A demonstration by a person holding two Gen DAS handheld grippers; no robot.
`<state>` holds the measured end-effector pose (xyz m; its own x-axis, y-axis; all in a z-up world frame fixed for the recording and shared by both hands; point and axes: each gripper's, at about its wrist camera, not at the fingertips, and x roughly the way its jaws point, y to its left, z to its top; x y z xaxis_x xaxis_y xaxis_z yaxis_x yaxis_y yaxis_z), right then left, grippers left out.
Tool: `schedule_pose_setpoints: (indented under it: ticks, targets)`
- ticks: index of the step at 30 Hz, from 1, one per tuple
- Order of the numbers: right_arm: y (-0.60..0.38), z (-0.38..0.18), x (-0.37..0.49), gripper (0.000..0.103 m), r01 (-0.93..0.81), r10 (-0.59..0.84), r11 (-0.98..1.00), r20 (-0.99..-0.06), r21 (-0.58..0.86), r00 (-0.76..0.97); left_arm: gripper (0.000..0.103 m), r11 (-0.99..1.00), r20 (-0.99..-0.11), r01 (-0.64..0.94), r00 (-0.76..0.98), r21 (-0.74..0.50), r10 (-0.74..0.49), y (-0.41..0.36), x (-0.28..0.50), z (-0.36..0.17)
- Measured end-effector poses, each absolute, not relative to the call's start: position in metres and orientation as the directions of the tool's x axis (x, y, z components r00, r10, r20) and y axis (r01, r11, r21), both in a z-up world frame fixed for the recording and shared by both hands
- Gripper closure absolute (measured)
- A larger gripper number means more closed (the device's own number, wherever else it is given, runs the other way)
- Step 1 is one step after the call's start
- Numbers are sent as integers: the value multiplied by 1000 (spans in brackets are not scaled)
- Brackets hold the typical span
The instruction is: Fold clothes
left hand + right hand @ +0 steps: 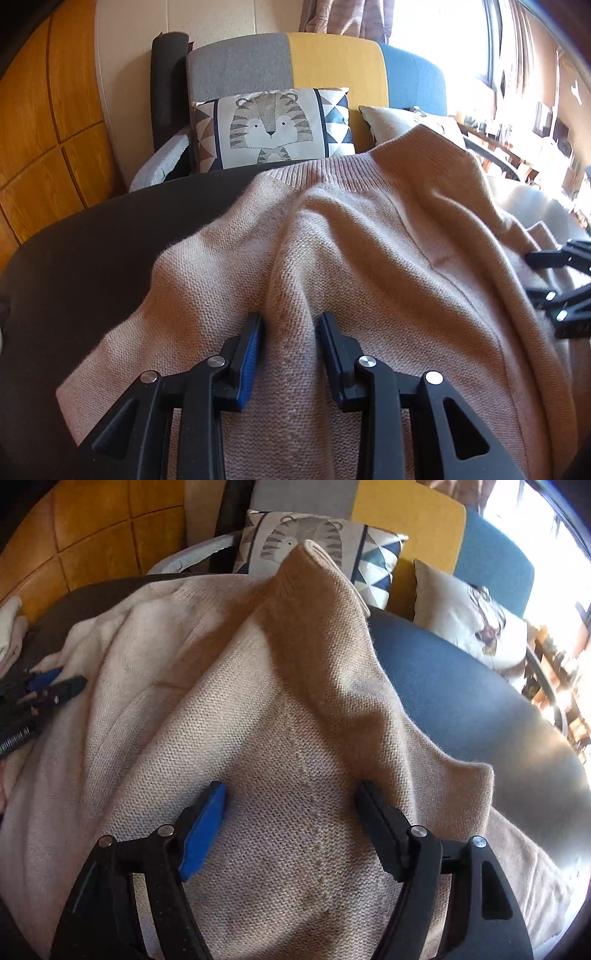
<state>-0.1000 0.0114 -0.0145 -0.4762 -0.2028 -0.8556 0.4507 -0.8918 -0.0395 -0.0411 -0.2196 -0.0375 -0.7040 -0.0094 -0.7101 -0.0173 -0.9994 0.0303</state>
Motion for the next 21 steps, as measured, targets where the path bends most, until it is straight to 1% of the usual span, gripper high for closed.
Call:
schedule_pose_setpoints:
  ticks: [3,5,8,12,15,17,18,20,21]
  targets:
    - [47,2,-86,30,399,-266,-915,-838,63,-477,71,-1000,-709,-22,-705,-17,28,-228,-40,-39]
    - [83,18,-63,30,328,-261,-940,-807,88,-529,71,-998,-705,-27,-707,-64,64,-235,-40,-40]
    - [151,45,-19,30,145,-155,-986,-768,82,-621,71,-995,-701,-28,-708,-95,87,-239,-40,-41]
    - [229,91,41,30,-102,100,-994,-710,-39,-697,71,-996,-696,-21,-713,-90,78,-237,-40,-41]
    - [265,131,80,30,-158,172,-984,-636,-79,-752,71,-995,-696,-21,-713,-93,80,-237,-40,-41]
    - [274,157,101,30,-61,54,-998,-582,-8,-811,71,-996,-696,-21,-713,-92,79,-237,-40,-41]
    - [267,170,108,30,18,-31,-999,-556,29,-830,71,-996,-697,-21,-713,-89,77,-236,-40,-41]
    - [239,186,111,30,208,-236,-972,-519,113,-821,71,-996,-698,-20,-712,-83,73,-235,-39,-41]
    - [218,190,101,30,324,-379,-926,-500,196,-779,71,-997,-699,-20,-712,-80,70,-235,-39,-41]
